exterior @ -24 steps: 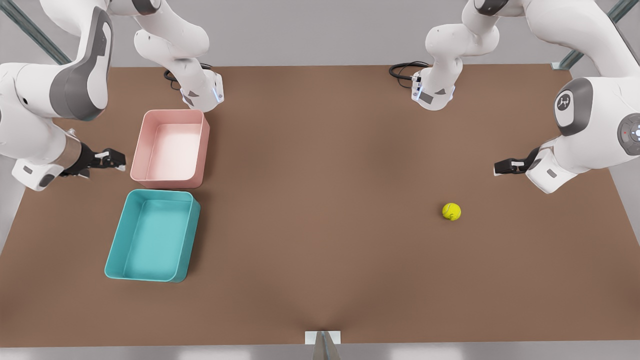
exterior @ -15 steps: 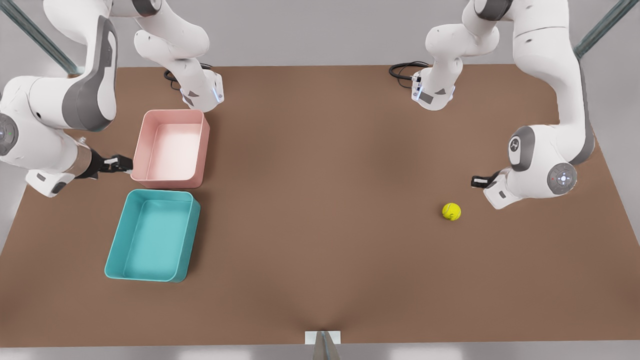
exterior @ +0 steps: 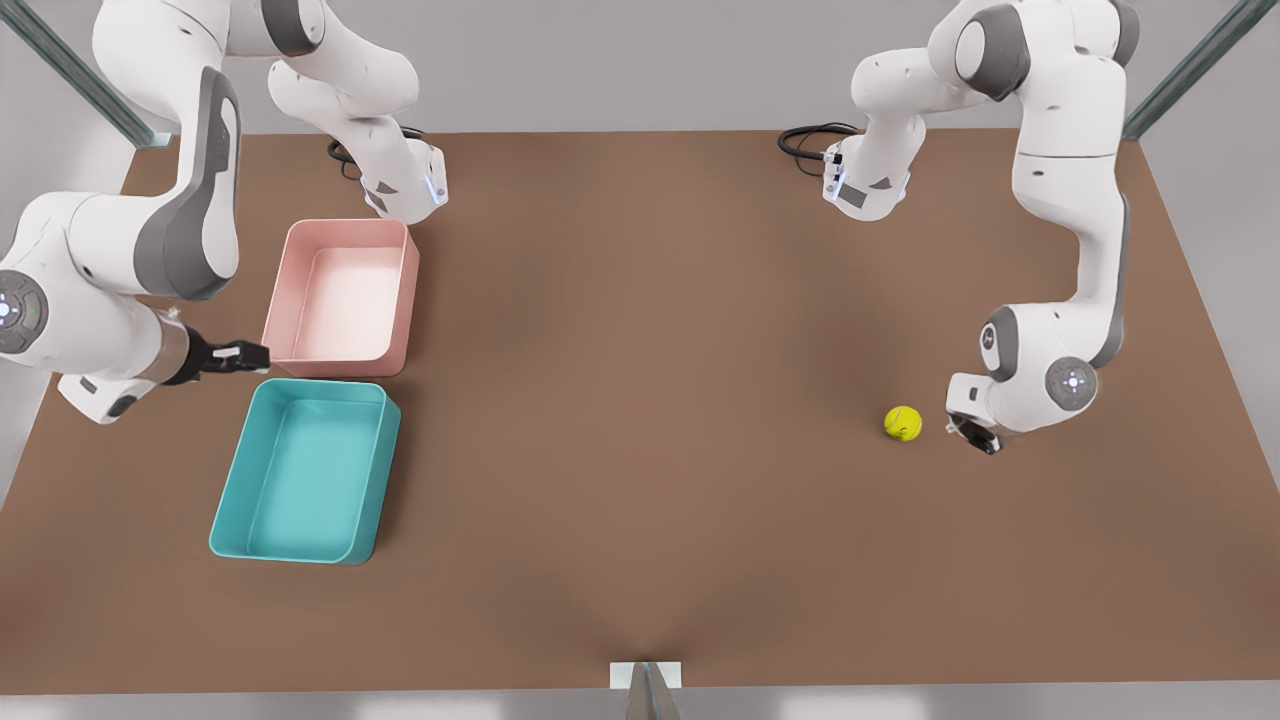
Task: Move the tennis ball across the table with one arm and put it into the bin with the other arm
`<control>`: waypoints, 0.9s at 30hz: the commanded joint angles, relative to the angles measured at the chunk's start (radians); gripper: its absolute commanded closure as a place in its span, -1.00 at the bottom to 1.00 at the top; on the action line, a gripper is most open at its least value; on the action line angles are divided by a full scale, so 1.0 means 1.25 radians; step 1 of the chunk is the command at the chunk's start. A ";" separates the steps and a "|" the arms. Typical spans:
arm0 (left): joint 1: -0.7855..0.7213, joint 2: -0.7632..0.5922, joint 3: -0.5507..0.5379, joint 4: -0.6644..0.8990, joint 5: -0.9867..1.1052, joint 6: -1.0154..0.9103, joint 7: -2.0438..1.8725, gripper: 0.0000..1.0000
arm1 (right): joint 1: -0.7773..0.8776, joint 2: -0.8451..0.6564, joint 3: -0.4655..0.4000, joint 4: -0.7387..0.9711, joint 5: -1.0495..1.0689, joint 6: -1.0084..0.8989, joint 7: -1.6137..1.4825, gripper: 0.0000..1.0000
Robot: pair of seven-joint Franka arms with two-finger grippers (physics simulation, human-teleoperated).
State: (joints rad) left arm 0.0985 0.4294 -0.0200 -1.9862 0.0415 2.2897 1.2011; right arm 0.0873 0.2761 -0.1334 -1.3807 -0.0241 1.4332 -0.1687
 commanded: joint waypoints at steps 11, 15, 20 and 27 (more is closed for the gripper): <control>0.013 0.025 0.001 -0.073 0.101 0.123 0.430 0.57 | 0.012 -0.015 0.005 0.004 0.000 0.014 0.021 -1.00; 0.013 0.043 0.001 -0.073 0.099 0.127 0.427 0.57 | 0.011 -0.011 0.005 0.003 -0.003 0.016 0.021 -1.00; 0.002 0.058 0.003 -0.073 0.099 0.124 0.380 0.57 | 0.007 -0.011 0.002 0.003 -0.004 0.016 0.021 -1.00; -0.074 0.059 -0.062 -0.071 0.101 0.124 -0.014 0.57 | 0.007 -0.012 0.001 0.003 -0.004 0.013 0.021 -1.00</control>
State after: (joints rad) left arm 0.0185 0.5031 -0.0876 -2.0722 0.1668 2.4412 1.5251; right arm 0.0966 0.2623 -0.1312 -1.3779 -0.0300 1.4517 -0.1482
